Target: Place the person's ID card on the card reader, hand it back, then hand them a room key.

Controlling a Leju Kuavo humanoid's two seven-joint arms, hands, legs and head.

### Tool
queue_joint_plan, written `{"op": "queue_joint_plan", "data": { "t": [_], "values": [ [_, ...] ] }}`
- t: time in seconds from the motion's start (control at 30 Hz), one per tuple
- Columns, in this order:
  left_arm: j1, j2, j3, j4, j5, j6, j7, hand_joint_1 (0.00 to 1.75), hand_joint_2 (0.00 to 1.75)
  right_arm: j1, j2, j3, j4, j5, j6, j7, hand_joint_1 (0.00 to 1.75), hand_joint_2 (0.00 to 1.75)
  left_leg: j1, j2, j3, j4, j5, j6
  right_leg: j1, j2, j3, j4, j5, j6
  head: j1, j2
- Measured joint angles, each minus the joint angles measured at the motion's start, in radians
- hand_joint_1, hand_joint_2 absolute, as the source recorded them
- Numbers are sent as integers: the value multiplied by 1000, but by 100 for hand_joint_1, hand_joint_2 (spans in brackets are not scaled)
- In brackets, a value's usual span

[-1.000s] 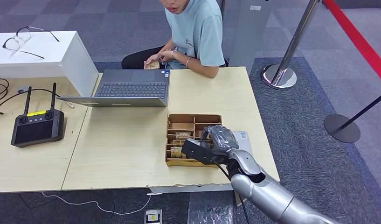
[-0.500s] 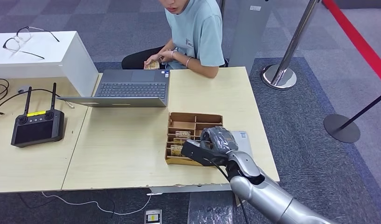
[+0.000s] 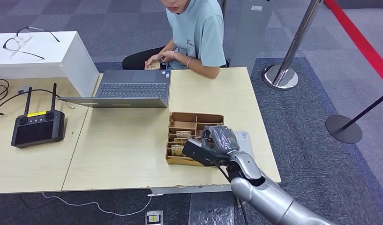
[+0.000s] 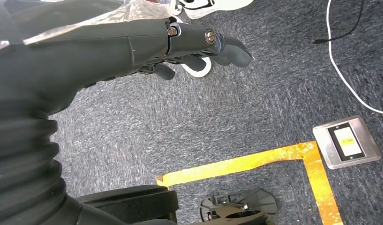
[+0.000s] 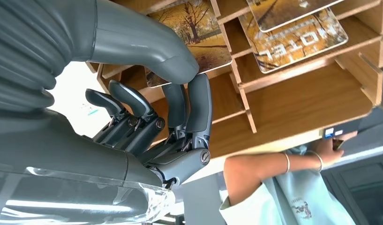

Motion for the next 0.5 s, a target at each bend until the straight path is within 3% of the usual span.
{"op": "queue_joint_plan", "data": {
  "t": [0.5],
  "values": [
    [0, 0, -1, 0, -8, 0, -2, 0, 175, -45, 18, -8, -26, 23, -28, -12, 175, 175, 0, 0, 0, 0, 0, 0, 0, 0, 0, 0, 0, 0, 0, 0]
  ]
}}
